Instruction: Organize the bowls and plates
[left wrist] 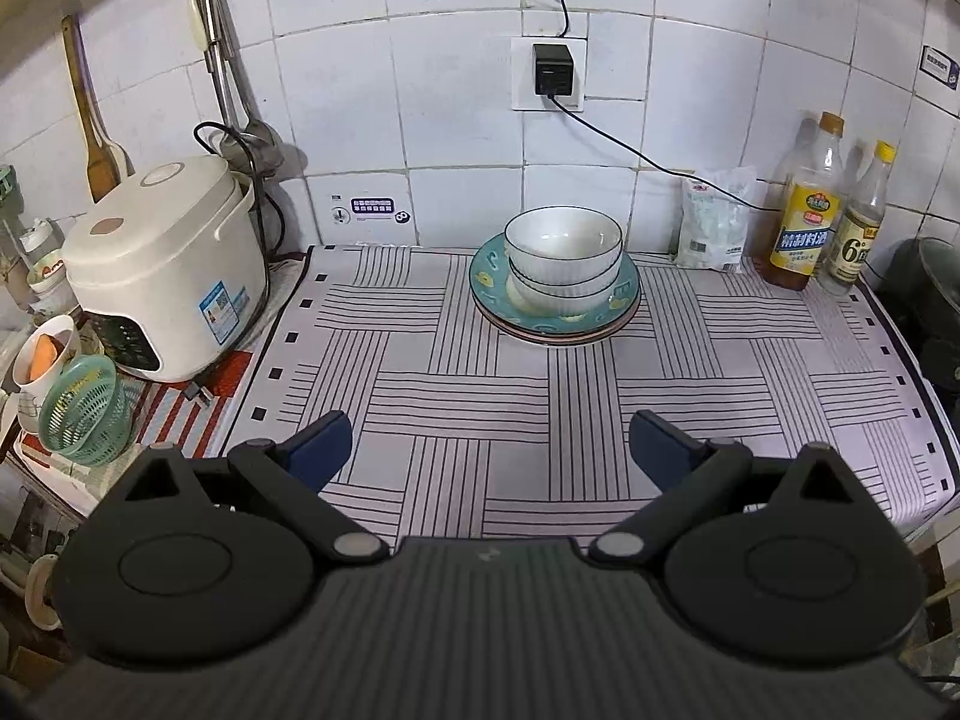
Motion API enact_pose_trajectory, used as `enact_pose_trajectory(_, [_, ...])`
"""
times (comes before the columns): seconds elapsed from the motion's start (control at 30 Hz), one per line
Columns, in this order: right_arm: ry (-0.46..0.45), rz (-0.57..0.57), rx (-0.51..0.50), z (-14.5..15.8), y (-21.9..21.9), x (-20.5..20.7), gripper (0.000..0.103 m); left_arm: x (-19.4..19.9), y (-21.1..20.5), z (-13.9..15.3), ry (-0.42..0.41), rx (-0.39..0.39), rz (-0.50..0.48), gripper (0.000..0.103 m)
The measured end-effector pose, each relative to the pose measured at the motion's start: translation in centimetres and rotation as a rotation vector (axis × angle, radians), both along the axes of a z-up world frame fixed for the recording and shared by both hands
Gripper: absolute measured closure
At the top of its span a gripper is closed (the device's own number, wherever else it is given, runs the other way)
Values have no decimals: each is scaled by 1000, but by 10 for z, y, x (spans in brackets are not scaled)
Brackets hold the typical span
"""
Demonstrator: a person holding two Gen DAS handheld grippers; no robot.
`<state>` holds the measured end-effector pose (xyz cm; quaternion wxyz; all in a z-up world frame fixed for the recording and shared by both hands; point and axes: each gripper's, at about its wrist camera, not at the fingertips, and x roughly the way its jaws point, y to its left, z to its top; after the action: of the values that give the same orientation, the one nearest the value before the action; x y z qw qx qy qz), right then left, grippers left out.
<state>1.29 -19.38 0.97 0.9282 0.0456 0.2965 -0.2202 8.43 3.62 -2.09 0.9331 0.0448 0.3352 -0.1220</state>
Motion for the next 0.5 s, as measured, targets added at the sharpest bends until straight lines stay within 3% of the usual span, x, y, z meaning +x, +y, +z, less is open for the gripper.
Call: enact_pose_trajectory(0.5, [53, 92, -10, -7, 15, 4, 0, -3, -2, 1, -20, 19, -3, 3])
